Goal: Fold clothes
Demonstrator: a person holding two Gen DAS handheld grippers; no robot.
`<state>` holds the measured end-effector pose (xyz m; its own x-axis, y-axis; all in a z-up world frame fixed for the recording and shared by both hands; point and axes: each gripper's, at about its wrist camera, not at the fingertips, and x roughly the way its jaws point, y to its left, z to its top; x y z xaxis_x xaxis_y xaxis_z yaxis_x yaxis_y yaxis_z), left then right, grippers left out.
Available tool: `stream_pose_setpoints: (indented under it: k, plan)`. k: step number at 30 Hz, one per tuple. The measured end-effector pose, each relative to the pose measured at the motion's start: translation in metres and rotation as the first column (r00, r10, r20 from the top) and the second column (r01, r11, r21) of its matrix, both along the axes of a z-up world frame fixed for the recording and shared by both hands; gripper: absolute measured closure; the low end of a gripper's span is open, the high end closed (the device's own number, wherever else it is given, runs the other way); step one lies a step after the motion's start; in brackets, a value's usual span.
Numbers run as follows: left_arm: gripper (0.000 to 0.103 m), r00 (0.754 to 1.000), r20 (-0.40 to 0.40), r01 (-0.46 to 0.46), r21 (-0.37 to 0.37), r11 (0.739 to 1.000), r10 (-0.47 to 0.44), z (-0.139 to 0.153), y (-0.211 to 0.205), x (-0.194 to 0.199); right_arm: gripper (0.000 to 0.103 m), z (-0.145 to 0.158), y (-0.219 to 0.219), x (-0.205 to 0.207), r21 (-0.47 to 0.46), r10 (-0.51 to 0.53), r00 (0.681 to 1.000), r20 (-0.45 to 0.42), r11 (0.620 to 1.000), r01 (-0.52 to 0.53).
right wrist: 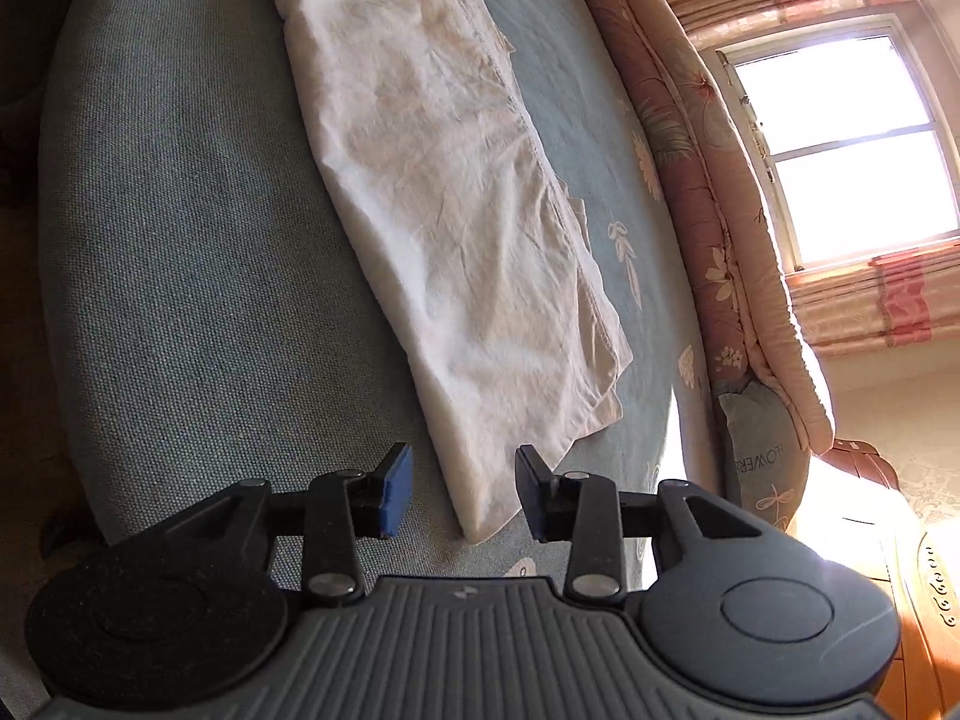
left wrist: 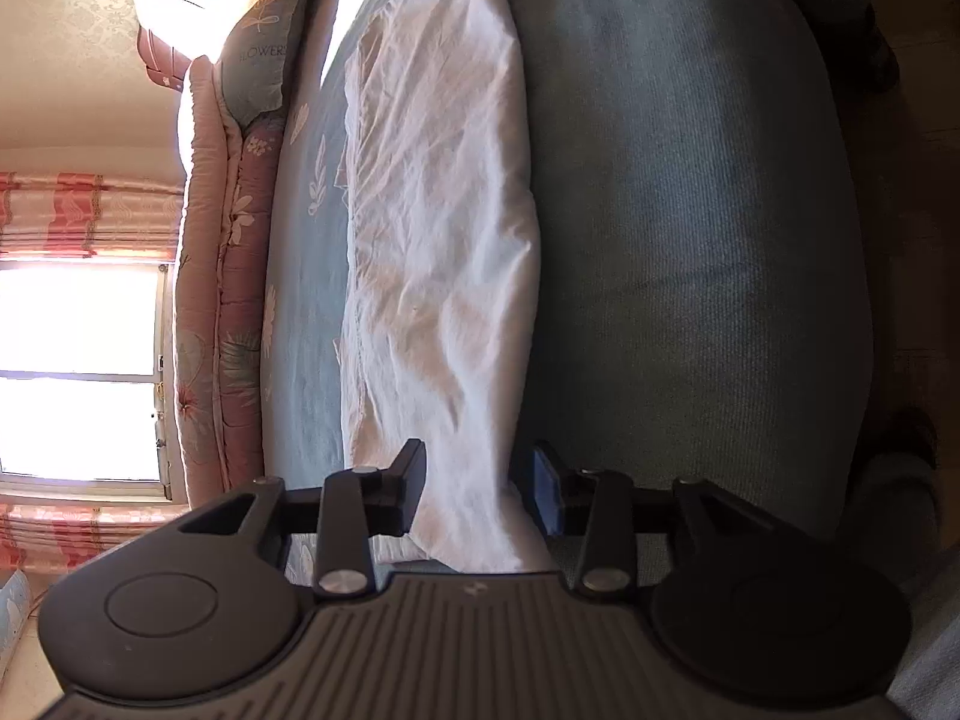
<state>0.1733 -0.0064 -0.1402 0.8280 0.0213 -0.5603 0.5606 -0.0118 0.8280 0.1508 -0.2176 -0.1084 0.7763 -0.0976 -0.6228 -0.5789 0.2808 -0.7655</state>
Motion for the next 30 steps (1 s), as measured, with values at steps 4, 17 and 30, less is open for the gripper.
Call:
stream_pose_setpoints:
  k: [4,17,30]
  plan:
    - [0.053,1.000,0.006,0.024,0.030,0.999,-0.025,-0.013,0.001,0.011,0.060,-0.020,-0.002,0.011,-0.017,0.015,1.000,0.012,1.000,-0.015]
    - [0.042,0.998,0.057,0.005,-0.017,1.000,-0.004,-0.019,-0.005,0.060,0.057,-0.036,0.017,0.069,-0.034,0.066,0.990,0.123,0.997,-0.063]
    - [0.102,0.996,0.086,-0.004,0.040,0.999,0.000,-0.051,-0.007,0.071,0.093,-0.065,0.017,0.093,-0.114,0.089,0.988,0.129,0.991,-0.075]
